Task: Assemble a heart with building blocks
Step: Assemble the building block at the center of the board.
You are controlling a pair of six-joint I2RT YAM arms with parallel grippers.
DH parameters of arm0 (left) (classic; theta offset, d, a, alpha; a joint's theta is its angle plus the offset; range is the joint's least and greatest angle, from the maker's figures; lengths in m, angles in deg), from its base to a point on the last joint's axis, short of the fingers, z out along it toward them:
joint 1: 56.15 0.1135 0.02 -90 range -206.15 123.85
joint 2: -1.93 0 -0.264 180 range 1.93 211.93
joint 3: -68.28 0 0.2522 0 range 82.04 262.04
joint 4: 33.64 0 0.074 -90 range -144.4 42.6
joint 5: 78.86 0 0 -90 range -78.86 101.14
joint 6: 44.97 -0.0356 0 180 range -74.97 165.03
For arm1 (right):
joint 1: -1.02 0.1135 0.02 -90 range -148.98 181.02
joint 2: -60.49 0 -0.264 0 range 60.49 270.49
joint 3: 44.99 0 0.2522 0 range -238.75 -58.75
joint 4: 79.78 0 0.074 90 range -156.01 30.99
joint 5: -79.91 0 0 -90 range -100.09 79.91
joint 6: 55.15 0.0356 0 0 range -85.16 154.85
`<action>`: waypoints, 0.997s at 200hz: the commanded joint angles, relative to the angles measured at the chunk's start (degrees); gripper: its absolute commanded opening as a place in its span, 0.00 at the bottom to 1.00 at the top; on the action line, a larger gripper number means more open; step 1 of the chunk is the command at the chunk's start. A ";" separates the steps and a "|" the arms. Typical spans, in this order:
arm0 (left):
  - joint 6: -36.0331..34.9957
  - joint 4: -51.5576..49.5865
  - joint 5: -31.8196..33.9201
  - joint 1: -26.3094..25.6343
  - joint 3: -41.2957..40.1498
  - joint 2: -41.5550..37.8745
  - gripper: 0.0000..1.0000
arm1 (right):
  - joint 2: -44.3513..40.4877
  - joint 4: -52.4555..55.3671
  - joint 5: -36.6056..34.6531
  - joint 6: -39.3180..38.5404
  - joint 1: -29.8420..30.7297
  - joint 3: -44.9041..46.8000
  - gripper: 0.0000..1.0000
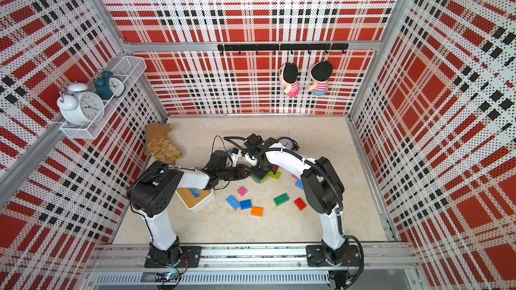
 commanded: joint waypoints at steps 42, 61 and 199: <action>-1.24 0.44 0.13 0.27 -0.89 1.08 0.35 | 1.93 2.23 0.93 2.04 0.34 -0.50 0.29; -1.36 0.43 0.41 0.27 -1.36 1.09 0.34 | 1.76 2.26 1.10 2.48 0.34 0.18 0.29; -1.62 0.41 1.06 0.28 -2.48 1.93 0.32 | 1.07 1.11 0.83 6.11 1.23 3.40 0.27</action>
